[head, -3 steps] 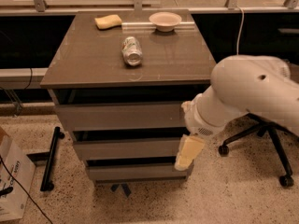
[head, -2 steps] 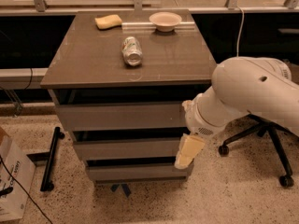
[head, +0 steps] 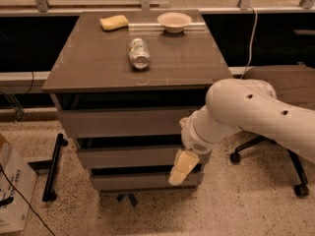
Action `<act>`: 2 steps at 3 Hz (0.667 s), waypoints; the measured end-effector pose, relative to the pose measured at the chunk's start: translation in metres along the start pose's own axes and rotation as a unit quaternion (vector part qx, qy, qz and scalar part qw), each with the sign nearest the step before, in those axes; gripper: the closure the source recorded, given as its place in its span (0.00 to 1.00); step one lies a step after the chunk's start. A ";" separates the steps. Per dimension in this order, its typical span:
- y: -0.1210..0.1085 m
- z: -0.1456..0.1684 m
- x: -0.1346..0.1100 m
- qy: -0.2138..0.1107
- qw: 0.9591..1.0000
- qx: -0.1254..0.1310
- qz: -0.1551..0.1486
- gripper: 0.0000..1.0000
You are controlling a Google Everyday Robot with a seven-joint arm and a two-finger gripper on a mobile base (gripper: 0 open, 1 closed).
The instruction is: Open bottom drawer
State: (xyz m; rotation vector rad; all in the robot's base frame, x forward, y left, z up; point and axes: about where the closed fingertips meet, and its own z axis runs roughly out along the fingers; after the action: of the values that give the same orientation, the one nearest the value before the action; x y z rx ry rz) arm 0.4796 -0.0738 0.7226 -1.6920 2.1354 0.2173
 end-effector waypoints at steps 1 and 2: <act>0.000 0.041 0.006 -0.020 0.999 -0.015 0.022 0.00; 0.000 0.093 0.023 -0.049 0.996 -0.041 0.057 0.00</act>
Offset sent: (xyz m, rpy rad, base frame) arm 0.0227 0.0158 -0.1303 0.1874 0.1284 -0.0879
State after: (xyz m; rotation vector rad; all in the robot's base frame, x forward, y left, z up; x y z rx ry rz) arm 0.4949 -0.0608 0.6289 -1.5713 2.1783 0.4177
